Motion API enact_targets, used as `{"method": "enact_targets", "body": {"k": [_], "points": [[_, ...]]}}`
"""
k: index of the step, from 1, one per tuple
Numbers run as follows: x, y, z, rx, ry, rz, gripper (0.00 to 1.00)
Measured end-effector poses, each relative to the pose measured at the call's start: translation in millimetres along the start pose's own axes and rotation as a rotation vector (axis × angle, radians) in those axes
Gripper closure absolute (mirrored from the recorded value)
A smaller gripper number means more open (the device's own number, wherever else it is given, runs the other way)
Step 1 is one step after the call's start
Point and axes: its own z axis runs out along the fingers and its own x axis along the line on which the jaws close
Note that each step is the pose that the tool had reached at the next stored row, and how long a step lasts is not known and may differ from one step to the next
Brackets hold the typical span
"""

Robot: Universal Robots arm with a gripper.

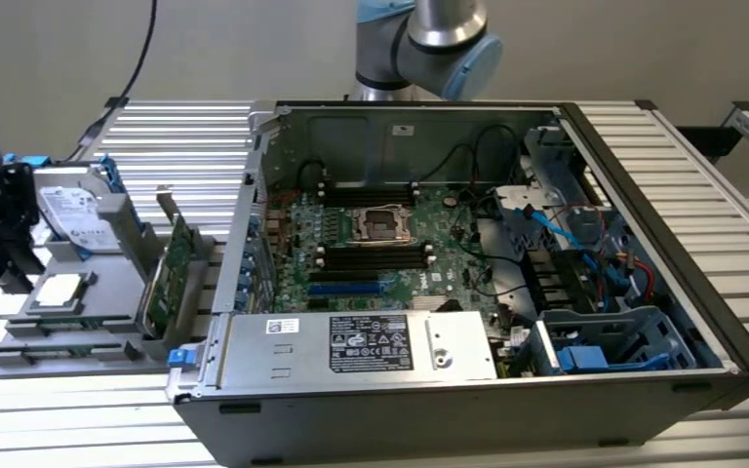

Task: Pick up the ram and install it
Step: 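Pick up the ram and move it above insertion slot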

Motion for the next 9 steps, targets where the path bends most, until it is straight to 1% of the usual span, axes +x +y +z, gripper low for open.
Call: {"method": "enact_targets", "body": {"k": [5, 9], "points": [[6.9, -0.5, 9.4, -0.0012, 0.0003, -0.016, 0.70], [8.8, -0.8, 16.5, -0.0009, 0.0012, -0.030, 0.70]]}}
